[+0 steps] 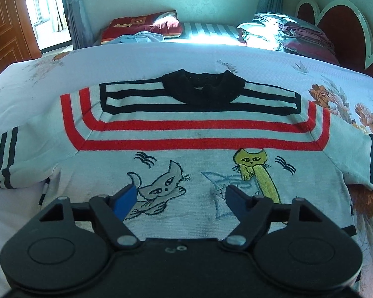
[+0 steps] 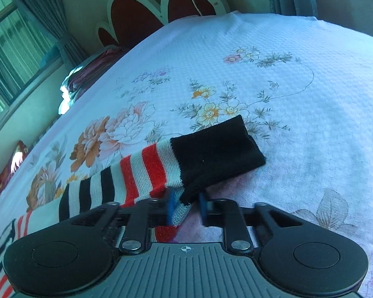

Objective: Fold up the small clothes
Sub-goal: 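Fold the sleeve across the sweater body with the right gripper, release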

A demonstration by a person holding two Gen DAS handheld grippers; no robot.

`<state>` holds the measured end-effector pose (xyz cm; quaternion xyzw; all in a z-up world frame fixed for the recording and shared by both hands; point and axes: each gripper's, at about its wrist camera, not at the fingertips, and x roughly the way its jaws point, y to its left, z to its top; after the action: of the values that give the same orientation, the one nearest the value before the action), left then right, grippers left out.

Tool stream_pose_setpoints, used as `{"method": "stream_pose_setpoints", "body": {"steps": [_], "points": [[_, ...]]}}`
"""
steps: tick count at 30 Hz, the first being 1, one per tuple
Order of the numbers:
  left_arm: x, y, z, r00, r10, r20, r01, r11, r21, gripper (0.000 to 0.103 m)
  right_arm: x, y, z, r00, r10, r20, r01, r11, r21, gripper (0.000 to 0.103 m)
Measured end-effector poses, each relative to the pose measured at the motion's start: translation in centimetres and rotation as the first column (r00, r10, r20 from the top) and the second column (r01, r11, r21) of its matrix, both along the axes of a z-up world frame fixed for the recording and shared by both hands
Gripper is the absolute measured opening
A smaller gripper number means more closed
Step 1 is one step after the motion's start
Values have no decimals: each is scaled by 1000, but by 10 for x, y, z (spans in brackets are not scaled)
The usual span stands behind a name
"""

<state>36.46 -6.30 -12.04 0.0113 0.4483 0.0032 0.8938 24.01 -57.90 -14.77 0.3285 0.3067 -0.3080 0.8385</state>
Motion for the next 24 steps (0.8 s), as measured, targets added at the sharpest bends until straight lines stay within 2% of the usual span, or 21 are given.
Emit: {"method": "stream_pose_setpoints", "body": {"steps": [1, 3, 5, 9, 12, 15, 17, 20, 24], "points": [[0, -1, 0, 1000, -2, -1, 2, 1000, 5, 73, 0, 1, 1, 1000, 4, 6, -4, 1000, -6, 9], [1, -1, 0, 1000, -12, -3, 12, 1000, 7, 68, 0, 6, 5, 1000, 22, 18, -21, 999, -32, 7], [2, 2, 1, 1000, -20, -8, 20, 1000, -12, 56, 2, 12, 13, 999, 40, 34, -38, 997, -65, 7], [3, 10, 3, 1000, -18, -8, 18, 999, -40, 54, 11, 42, 42, 987, 141, 80, -128, 981, -146, 7], [3, 20, 7, 1000, -12, 12, 13, 998, -56, 54, 26, 83, 68, 958, 257, 123, -231, 953, -196, 7], [4, 36, 11, 1000, -1, 28, 3, 997, -79, 54, 46, 134, 84, 912, 381, 152, -345, 912, -221, 7], [4, 52, 14, 999, 17, 42, -14, 996, -92, 56, 63, 177, 88, 866, 474, 160, -436, 872, -221, 7], [3, 76, 16, 998, 39, 56, -33, 995, -96, 56, 85, 239, 82, 800, 581, 151, -551, 810, -202, 7], [2, 108, 15, 996, 67, 55, -61, 994, -93, 56, 107, 316, 57, 715, 690, 112, -673, 723, -155, 7]]}}
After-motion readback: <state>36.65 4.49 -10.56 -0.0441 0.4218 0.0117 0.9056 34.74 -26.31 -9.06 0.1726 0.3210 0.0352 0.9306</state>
